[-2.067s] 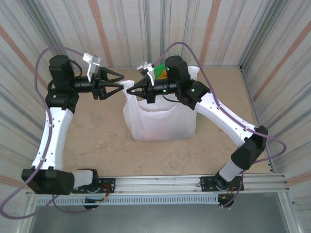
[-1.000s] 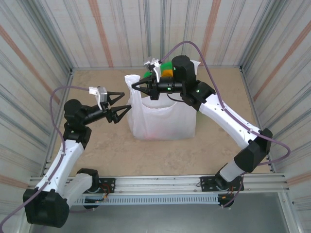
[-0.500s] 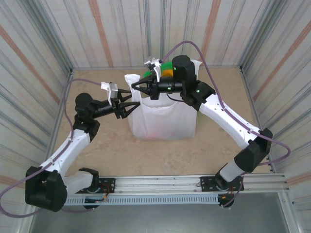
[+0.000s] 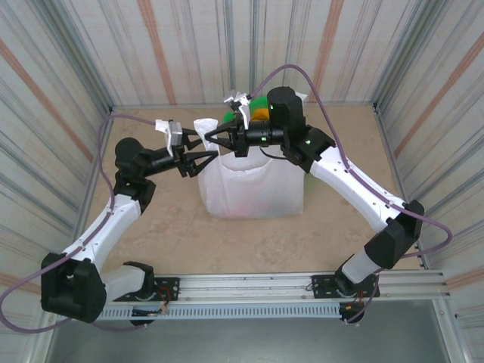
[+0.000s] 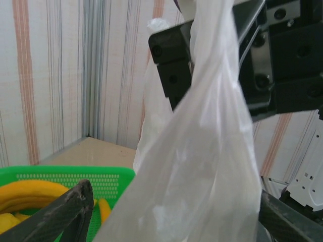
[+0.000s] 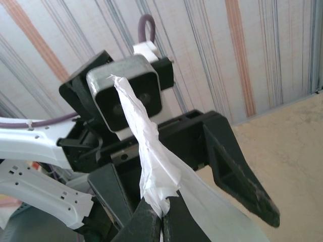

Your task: Place the fake fruits into the plastic bag and tie a complex knot

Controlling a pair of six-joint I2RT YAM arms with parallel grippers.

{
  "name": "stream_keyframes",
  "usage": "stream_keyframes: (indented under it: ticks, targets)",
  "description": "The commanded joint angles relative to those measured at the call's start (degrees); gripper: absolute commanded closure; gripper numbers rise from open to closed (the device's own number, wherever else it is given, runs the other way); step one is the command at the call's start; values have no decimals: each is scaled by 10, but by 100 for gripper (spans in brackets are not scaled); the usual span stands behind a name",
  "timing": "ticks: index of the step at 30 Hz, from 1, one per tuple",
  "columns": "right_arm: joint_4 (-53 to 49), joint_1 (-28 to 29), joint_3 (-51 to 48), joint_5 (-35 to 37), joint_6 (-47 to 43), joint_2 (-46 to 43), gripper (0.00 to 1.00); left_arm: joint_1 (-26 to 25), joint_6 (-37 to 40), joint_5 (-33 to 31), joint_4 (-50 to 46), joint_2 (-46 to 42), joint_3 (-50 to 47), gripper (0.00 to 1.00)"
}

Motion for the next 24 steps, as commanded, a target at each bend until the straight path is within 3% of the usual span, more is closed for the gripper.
stream_keyframes:
  ticks: [1, 6, 15, 19, 22, 24]
  targets:
    - [1, -2, 11, -14, 3, -10, 100, -4, 15, 29, -6, 2, 44, 27]
    - [9, -4, 16, 0, 7, -13, 100, -6, 11, 51, 2, 7, 33, 35]
    - [25, -13, 32, -17, 29, -10, 93, -8, 31, 59, -23, -3, 21, 79]
    - [23, -16, 46, -20, 27, -6, 80, -10, 36, 61, -31, -3, 24, 93]
    - [18, -20, 63, -23, 24, 4, 66, -11, 36, 65, -29, -3, 24, 96]
    - [15, -20, 76, -30, 23, 14, 63, -12, 38, 71, -28, -3, 25, 98]
